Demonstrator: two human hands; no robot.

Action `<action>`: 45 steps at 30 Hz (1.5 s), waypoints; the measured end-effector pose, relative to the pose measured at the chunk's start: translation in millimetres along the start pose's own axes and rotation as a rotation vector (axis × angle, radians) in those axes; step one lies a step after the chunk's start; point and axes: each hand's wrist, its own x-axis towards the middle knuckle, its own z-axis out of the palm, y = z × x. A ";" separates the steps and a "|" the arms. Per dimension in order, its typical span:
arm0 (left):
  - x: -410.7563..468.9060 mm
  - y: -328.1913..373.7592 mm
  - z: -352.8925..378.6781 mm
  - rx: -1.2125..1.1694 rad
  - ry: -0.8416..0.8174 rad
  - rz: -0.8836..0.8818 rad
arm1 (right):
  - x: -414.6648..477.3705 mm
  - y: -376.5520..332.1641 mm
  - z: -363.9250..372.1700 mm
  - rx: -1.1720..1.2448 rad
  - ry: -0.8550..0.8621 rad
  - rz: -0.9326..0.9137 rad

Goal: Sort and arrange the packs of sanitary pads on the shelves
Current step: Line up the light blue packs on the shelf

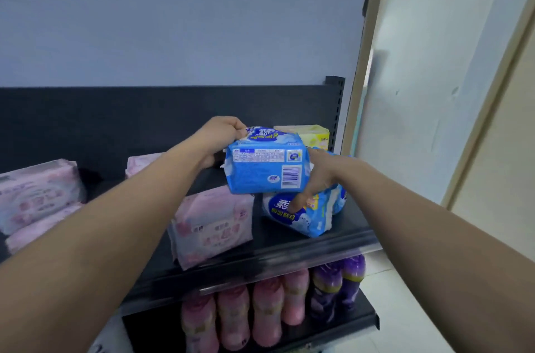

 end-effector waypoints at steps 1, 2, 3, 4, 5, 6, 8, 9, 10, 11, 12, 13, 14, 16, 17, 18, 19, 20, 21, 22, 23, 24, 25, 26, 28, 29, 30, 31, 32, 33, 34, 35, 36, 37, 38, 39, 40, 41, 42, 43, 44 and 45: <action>3.5 2.0 5.3 0.002 -0.021 -0.024 | 0.7 5.6 -1.8 -0.007 -0.010 -0.020; 8.1 3.2 9.9 0.007 -0.040 -0.045 | 3.3 11.3 -2.5 0.004 -0.014 -0.034; 12.6 4.4 13.7 0.019 -0.054 -0.067 | 6.3 16.2 -3.3 0.016 -0.022 -0.048; 16.4 4.7 16.9 0.043 -0.063 -0.090 | 8.9 20.4 -4.1 0.011 -0.035 -0.076; 19.7 4.1 19.7 0.072 -0.068 -0.115 | 12.3 25.4 -4.4 -0.010 -0.040 -0.114; 22.6 2.3 22.8 0.098 -0.071 -0.135 | 15.7 30.4 -4.8 -0.030 -0.036 -0.152; 27.1 -4.0 28.8 0.112 -0.072 -0.155 | 18.4 37.9 -6.7 -0.051 -0.022 -0.189; 29.2 -7.9 31.6 0.089 -0.067 -0.163 | 18.5 40.9 -6.7 -0.062 -0.018 -0.200; 31.1 -11.7 34.7 0.048 -0.057 -0.166 | 19.9 44.4 -5.5 -0.071 -0.014 -0.206; 32.8 -14.8 37.7 0.003 -0.042 -0.164 | 20.6 47.7 -4.3 -0.075 -0.003 -0.215; 34.2 -17.2 40.7 -0.036 -0.027 -0.157 | 20.4 49.4 -3.0 -0.067 0.015 -0.226; 34.8 -18.8 43.5 -0.065 -0.017 -0.150 | 20.8 50.7 -1.9 -0.047 0.035 -0.238; 34.1 -19.7 46.3 -0.083 -0.010 -0.141 | 21.5 51.9 -0.9 -0.030 0.050 -0.245; 29.2 -18.5 51.2 -0.086 0.005 -0.125 | 21.3 53.7 0.9 -0.039 0.068 -0.263; 27.3 -17.8 51.9 -0.074 0.018 -0.119 | 21.1 54.2 1.3 -0.056 0.078 -0.269; 25.8 -17.2 51.8 -0.058 0.043 -0.111 | 20.0 54.7 1.4 -0.071 0.089 -0.275; 24.8 -15.6 50.2 -0.041 0.076 -0.101 | 18.7 54.7 1.4 -0.089 0.098 -0.276; 23.4 -13.6 48.1 -0.011 0.110 -0.091 | 17.0 53.9 1.6 -0.105 0.108 -0.279; 22.1 -10.7 45.2 0.019 0.153 -0.077 | 15.8 52.5 2.0 -0.116 0.117 -0.283; 21.1 -8.1 42.5 0.032 0.205 -0.055 | 15.5 50.3 2.4 -0.121 0.130 -0.289; 19.9 -5.0 39.4 0.028 0.263 -0.026 | 14.5 47.4 2.0 -0.116 0.145 -0.294; 18.6 -1.6 36.4 0.012 0.323 0.009 | 13.6 44.0 0.6 -0.106 0.156 -0.298; 16.6 2.1 33.0 0.001 0.385 0.049 | 13.0 40.2 -1.7 -0.098 0.161 -0.304; 14.2 6.0 28.5 0.003 0.443 0.084 | 12.4 36.6 -4.5 -0.101 0.158 -0.311; 9.3 12.1 15.3 0.040 0.555 0.136 | 12.2 30.4 -9.4 -0.125 0.135 -0.321; 6.5 14.1 7.1 0.059 0.612 0.151 | 12.8 28.6 -10.8 -0.122 0.129 -0.319; 2.5 16.1 -0.8 0.067 0.667 0.161 | 13.1 27.2 -11.7 -0.102 0.132 -0.315; -1.6 17.4 -8.7 0.064 0.715 0.172 | 13.0 25.7 -12.9 -0.066 0.144 -0.308; -6.7 18.2 -15.8 0.054 0.756 0.182 | 13.1 23.6 -15.0 -0.024 0.161 -0.304; -12.4 19.0 -22.0 0.040 0.790 0.188 | 13.3 21.7 -18.2 0.014 0.181 -0.305; -17.7 19.3 -28.0 0.026 0.819 0.194 | 14.1 19.1 -22.0 0.047 0.201 -0.308; -22.7 19.6 -34.3 0.013 0.848 0.203 | 14.9 15.1 -26.9 0.083 0.220 -0.308; -27.9 19.7 -40.1 0.006 0.874 0.210 | 14.8 11.1 -31.8 0.128 0.236 -0.308; -32.7 20.1 -44.9 0.006 0.899 0.214 | 15.0 6.7 -36.1 0.172 0.245 -0.308; -39.4 20.2 -50.7 0.009 0.925 0.215 | 14.9 0.2 -39.9 0.204 0.254 -0.319; -44.1 20.2 -54.6 0.007 0.941 0.216 | 15.5 -4.0 -42.9 0.227 0.265 -0.324; -48.7 20.2 -58.1 0.002 0.954 0.217 | 15.6 -8.0 -45.6 0.251 0.279 -0.327; -55.6 19.7 -62.7 0.006 0.977 0.221 | 14.7 -14.0 -48.1 0.284 0.294 -0.335; -62.5 18.9 -68.2 0.017 1.001 0.222 | 14.3 -20.0 -50.5 0.332 0.313 -0.347; -69.3 18.5 -74.1 0.027 1.028 0.225 | 13.7 -26.3 -53.1 0.389 0.338 -0.361; -76.6 17.8 -81.3 0.032 1.056 0.224 | 13.3 -33.9 -55.3 0.437 0.370 -0.380; -84.3 17.4 -89.3 0.034 1.085 0.225 | 13.1 -42.8 -57.4 0.468 0.409 -0.402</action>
